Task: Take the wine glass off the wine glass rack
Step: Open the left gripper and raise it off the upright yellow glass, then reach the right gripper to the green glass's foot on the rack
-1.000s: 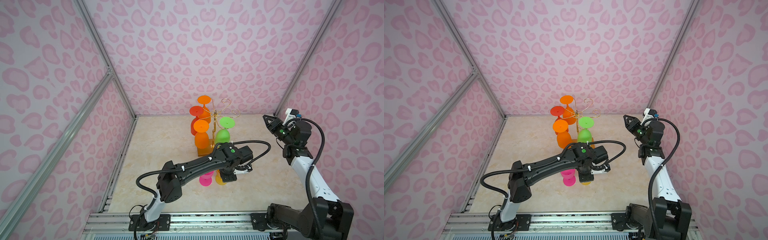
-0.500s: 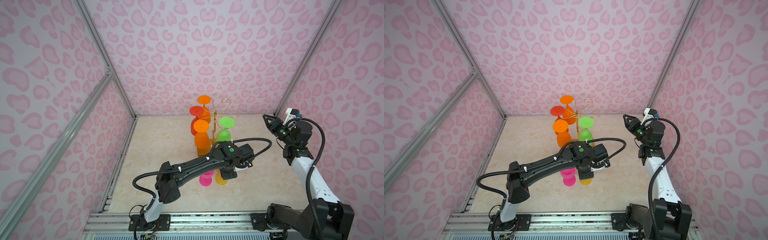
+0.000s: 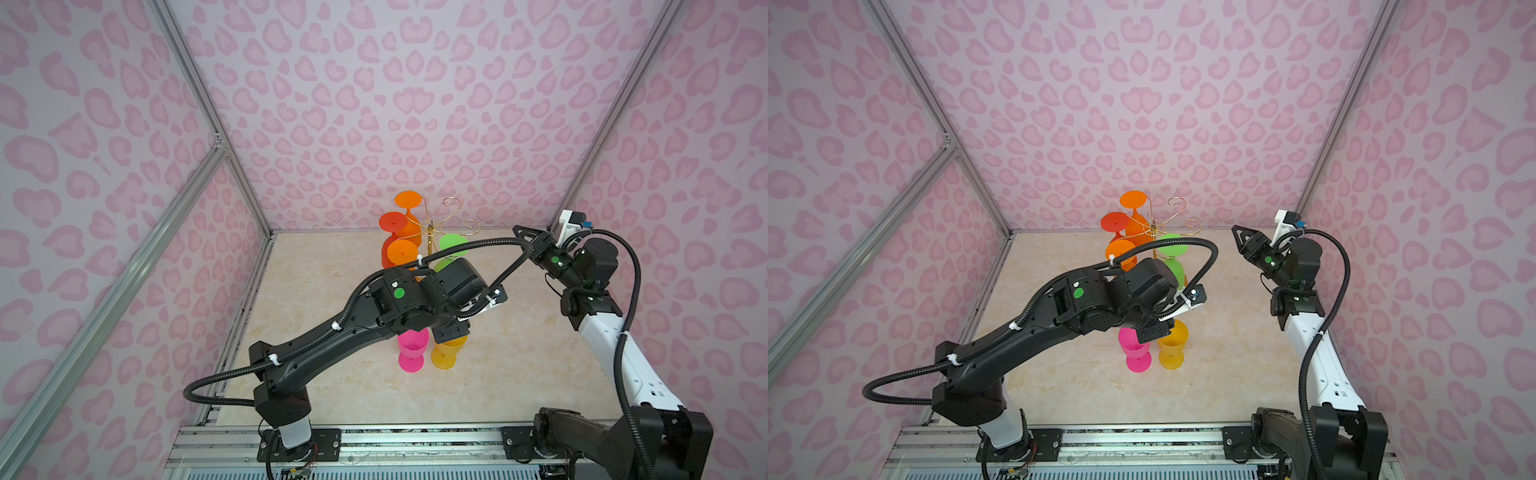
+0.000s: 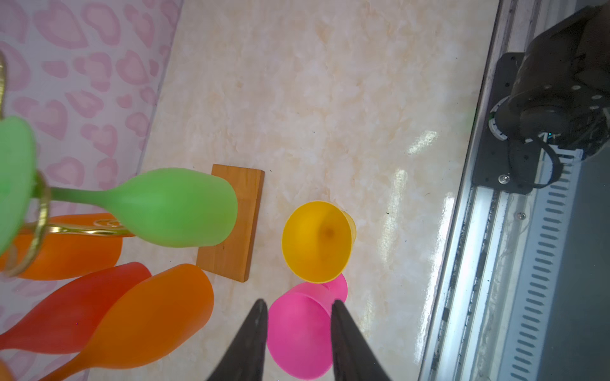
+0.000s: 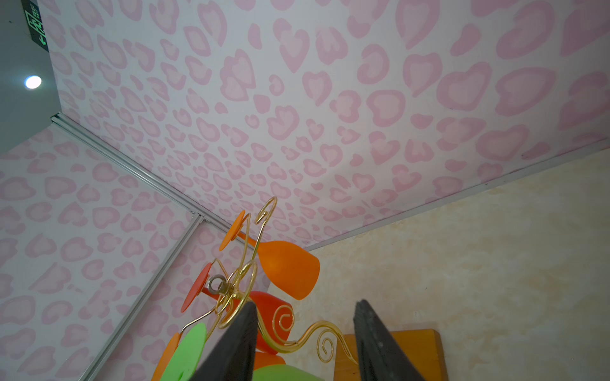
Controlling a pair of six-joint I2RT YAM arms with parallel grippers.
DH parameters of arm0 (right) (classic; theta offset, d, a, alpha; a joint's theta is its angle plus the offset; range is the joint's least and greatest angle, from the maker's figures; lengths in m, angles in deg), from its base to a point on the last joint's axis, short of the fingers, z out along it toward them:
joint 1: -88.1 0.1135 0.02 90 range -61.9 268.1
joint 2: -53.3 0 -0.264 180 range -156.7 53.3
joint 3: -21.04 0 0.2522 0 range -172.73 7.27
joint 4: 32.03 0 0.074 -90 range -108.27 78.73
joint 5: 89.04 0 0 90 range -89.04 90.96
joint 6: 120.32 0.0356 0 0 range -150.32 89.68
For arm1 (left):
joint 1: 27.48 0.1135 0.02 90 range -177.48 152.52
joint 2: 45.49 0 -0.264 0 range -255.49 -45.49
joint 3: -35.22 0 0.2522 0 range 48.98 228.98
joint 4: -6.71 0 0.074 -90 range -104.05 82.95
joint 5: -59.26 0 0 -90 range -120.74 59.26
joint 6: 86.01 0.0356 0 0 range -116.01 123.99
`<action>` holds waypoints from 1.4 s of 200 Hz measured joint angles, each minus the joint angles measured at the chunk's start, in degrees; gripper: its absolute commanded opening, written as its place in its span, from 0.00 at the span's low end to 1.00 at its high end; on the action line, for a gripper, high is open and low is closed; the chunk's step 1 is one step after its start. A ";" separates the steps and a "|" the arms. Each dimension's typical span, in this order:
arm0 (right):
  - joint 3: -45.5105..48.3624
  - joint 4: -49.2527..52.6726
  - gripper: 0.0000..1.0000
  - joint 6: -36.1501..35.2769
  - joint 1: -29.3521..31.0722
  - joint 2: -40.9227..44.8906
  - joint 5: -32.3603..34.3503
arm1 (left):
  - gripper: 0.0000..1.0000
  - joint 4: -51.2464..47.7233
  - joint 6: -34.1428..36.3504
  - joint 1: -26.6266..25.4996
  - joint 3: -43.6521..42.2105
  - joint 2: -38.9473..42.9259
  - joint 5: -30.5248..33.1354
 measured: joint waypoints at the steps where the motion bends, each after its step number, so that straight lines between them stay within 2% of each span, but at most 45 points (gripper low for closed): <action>1: -0.09 0.15 0.50 -0.09 0.17 0.00 0.00 | 0.35 0.11 -0.02 0.00 -0.09 0.20 0.11; 24: -1.31 1.90 0.52 -1.62 2.91 0.09 0.04 | 0.35 4.92 -0.20 0.00 -3.45 6.38 3.93; 48: -3.10 4.74 0.54 -3.76 6.38 0.17 0.02 | 0.52 14.14 0.04 0.55 -13.35 15.93 9.05; 56: -3.67 5.64 0.54 -4.57 7.50 0.17 0.04 | 0.62 17.81 0.37 1.05 -17.55 19.54 10.05; 68: -4.24 6.51 0.54 -5.38 9.14 0.15 0.02 | 0.71 24.46 1.07 2.49 -24.87 25.38 11.17; 92: -4.55 8.07 0.53 -6.25 11.67 -0.02 -0.02 | 0.72 35.82 0.59 7.43 -36.44 35.34 11.15; 113: -4.66 8.39 0.53 -6.29 13.16 -0.02 0.02 | 0.72 43.10 -1.16 12.20 -41.72 40.52 11.13; 147: -5.05 8.98 0.52 -6.45 15.13 -0.42 0.02 | 0.82 49.53 -3.67 17.62 -47.10 43.32 10.54; 198: -5.35 8.98 0.48 -6.01 18.12 -2.51 0.02 | 0.85 52.52 -8.26 25.16 -50.36 42.91 8.63; 257: -6.38 8.11 0.41 -4.76 18.51 -3.93 -0.17 | 0.86 53.57 -11.78 28.79 -52.39 42.91 4.98; 280: -6.38 6.97 0.35 -3.45 18.60 -4.52 -0.87 | 0.86 53.81 -12.61 29.35 -52.87 43.01 4.17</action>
